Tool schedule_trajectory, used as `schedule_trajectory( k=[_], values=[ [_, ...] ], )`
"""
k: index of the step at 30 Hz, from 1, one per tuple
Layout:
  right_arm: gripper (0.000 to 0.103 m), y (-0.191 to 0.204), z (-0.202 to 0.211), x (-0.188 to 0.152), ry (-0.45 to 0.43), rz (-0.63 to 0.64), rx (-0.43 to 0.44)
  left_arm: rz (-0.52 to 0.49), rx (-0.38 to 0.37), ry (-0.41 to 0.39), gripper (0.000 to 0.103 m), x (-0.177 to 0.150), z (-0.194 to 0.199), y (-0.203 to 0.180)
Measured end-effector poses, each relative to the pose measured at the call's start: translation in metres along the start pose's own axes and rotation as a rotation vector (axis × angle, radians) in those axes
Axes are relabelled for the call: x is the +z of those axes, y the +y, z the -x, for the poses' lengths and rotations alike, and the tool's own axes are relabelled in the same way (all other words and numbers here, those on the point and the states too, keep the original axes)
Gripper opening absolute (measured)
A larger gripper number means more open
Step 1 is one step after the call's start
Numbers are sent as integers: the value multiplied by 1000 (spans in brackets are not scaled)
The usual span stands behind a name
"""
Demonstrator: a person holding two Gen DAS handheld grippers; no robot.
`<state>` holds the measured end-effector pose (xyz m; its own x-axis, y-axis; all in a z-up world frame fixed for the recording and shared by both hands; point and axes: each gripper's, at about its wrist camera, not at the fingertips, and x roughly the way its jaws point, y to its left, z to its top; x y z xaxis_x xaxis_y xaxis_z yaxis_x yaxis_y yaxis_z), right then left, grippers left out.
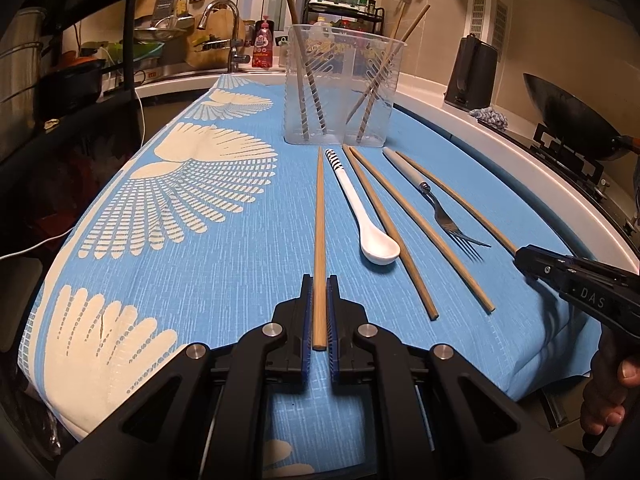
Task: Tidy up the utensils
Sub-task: 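Lift the held chopsticks off the cloth with both tools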
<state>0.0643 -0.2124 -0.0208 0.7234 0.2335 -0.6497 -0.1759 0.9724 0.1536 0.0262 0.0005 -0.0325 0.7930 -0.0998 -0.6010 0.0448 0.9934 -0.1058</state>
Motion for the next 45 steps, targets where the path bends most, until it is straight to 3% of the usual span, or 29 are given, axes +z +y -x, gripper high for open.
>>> schedule_trajectory(
  k=[9,14,22,35,40,45],
  values=[
    [13,4,2,-3,-16,24,-16,-26,19,-8,7,-1,0,-5],
    [7,4,3,-4,-19,24,-19,-34,25,-10,7,-1,0,-6],
    [8,0,3,-4,-36,15,-73,-10,53,-21,7,-1,2,2],
    [10,3,2,-7,-64,31,-74,-23,57,-31,7,-1,0,-1],
    [6,3,2,-6,-59,24,-69,-27,59,-32,7,-1,1,-3],
    [6,7,19,1,-100,38,-68,-35,59,-78,7,5,14,-4]
  ],
)
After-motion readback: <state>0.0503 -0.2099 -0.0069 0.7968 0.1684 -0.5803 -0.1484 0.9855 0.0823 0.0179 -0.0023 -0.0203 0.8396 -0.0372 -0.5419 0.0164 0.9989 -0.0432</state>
